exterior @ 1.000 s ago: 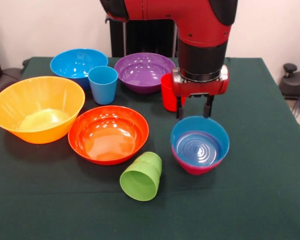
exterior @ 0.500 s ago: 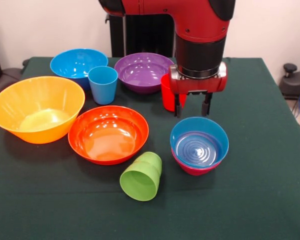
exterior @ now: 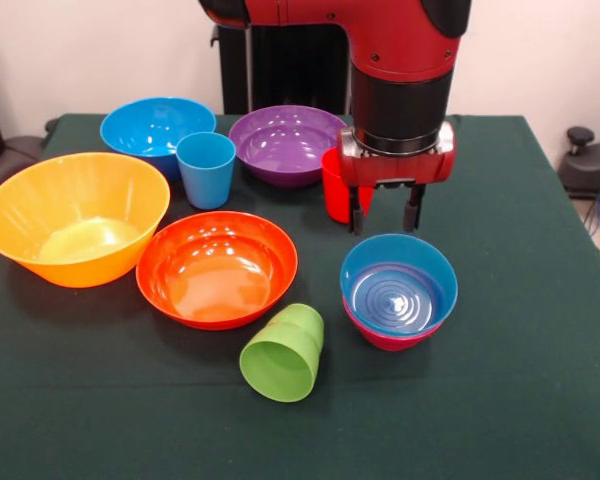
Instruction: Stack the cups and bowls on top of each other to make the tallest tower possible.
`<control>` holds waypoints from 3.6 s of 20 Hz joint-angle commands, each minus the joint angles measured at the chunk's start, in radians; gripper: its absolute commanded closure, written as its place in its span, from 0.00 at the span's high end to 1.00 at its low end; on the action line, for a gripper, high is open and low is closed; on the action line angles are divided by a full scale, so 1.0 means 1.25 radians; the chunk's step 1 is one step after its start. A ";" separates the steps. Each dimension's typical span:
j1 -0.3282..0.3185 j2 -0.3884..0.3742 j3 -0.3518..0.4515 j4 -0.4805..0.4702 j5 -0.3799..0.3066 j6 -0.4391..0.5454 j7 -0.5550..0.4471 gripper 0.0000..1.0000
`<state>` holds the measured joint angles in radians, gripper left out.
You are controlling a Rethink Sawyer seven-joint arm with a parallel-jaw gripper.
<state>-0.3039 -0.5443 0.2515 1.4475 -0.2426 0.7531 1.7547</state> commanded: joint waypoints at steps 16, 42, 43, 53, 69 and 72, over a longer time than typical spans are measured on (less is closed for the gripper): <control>0.018 0.071 0.047 -0.039 -0.022 0.010 -0.021 1.00; 0.021 0.103 0.041 -0.056 -0.040 -0.023 -0.025 1.00; 0.021 0.103 0.042 -0.056 -0.040 -0.021 -0.025 1.00; 0.019 0.107 0.047 -0.052 -0.042 -0.031 -0.032 1.00; 0.008 0.052 0.048 -0.028 -0.031 0.034 -0.058 1.00; -0.004 -0.008 0.046 -0.012 -0.021 0.080 -0.074 1.00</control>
<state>-0.3009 -0.4830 0.2516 1.4154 -0.2426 0.7531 1.7547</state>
